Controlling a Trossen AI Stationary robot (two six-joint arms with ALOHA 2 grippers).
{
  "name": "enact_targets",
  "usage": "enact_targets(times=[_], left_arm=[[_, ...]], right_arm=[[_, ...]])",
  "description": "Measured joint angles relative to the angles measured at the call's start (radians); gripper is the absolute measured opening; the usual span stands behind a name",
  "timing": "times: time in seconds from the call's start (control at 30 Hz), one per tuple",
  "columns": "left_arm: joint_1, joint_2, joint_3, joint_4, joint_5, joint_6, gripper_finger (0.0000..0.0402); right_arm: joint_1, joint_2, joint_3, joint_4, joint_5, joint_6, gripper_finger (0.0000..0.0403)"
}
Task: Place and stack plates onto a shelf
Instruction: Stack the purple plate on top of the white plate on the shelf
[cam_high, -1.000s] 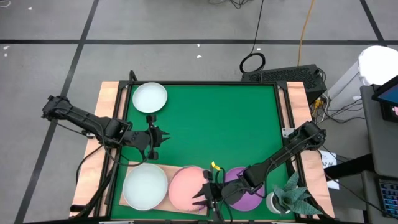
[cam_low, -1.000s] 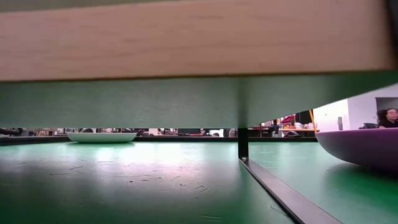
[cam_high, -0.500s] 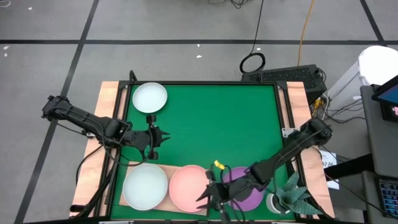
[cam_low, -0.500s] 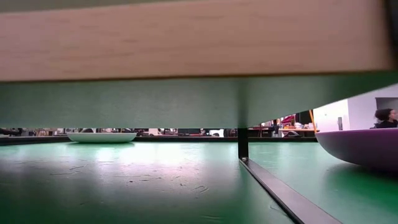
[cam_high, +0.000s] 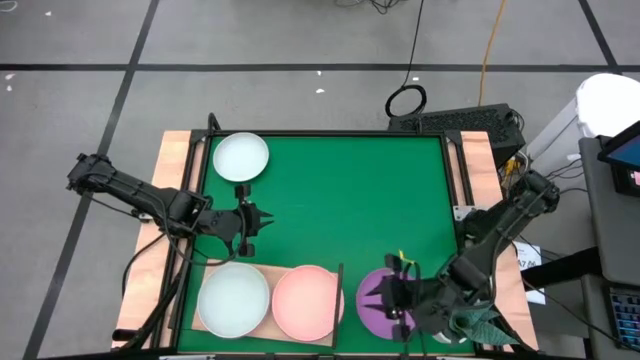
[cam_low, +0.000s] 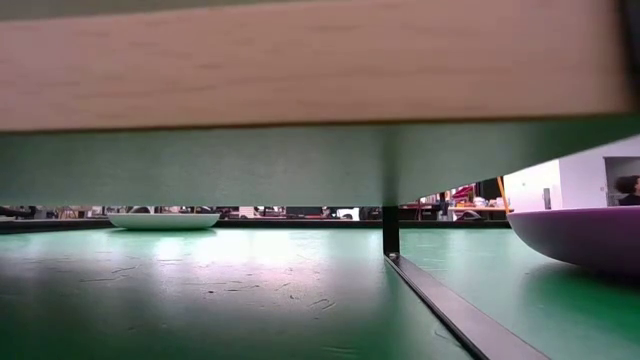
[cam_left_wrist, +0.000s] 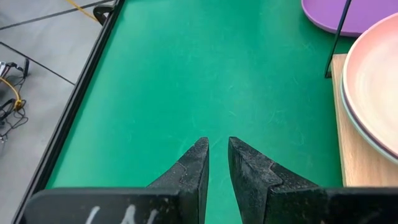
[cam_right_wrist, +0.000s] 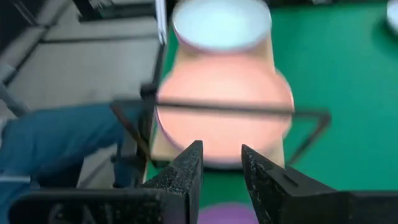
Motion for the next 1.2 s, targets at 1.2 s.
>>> enact_targets(times=[1.2], left_arm=[[0.000,0.000,0.000,-0.002,-0.002,0.018,0.0067]], right_arm=[[0.136,0.369,-0.001,-0.069,-0.137,0.341,0.0133]])
